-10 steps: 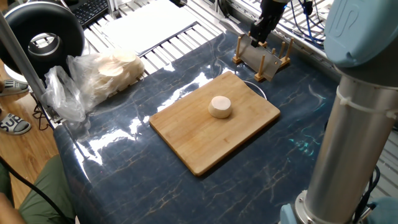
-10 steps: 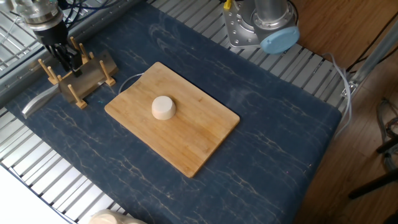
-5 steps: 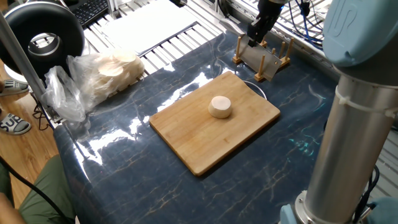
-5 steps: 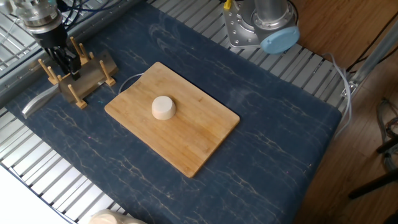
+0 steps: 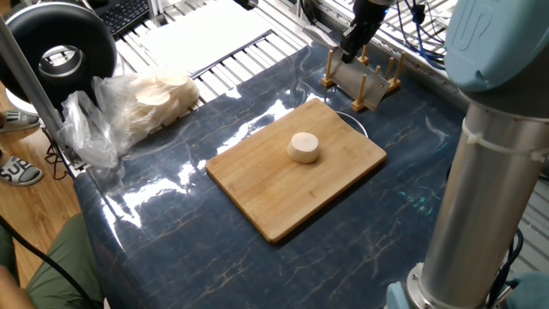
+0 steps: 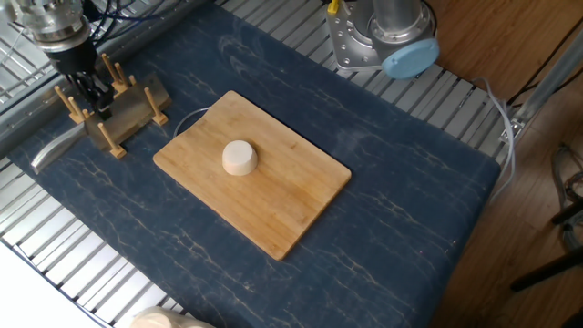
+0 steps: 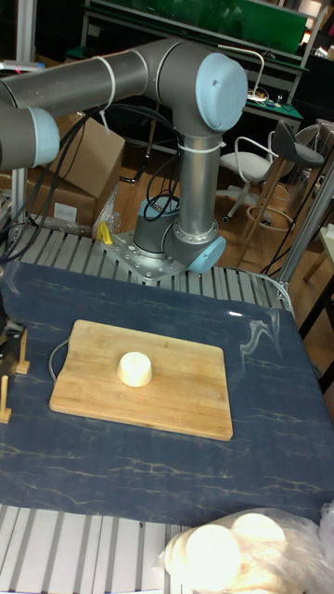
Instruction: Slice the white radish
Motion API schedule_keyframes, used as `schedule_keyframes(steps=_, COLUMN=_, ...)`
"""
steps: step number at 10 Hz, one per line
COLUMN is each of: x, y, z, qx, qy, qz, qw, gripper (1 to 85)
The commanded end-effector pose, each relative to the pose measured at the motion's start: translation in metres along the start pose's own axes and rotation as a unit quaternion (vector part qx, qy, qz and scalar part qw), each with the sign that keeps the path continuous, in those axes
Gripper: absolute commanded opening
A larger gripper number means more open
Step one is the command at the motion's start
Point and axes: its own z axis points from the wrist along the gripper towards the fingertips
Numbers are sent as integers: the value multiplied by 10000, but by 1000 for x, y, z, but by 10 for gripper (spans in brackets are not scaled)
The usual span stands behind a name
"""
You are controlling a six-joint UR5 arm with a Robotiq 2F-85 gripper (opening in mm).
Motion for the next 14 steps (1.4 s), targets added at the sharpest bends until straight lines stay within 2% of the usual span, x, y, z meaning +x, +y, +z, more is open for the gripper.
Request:
schedule_keyframes(steps=1, x=-3, y=2, z=-1, qx=-17, qy=-45, qz=219, qw=9997, gripper=10)
schedule_keyframes(steps=3, x=1, y=-2, z=-12, qx=-85, qy=-12, qz=151, qw=9998, gripper=10)
schedule_keyframes(steps=5, x=0, y=-4, z=-16, qx=106, qy=5, qz=214, qw=9997, gripper=10)
schedule_keyframes(steps=7, x=0, y=6, z=-32, qx=193, qy=78, qz=269, qw=9994, gripper=10)
schedule_keyframes(steps=10, x=0, y=10, z=-46, qx=278, qy=130, qz=239, qw=9992, gripper=10)
schedule_keyframes(steps=12, x=5, y=14, z=-63, qx=380, qy=252, qz=167, qw=9988, gripper=10)
schedule_keyframes(steps=14, x=11, y=13, z=-77, qx=572, qy=375, qz=82, qw=9976, gripper=10)
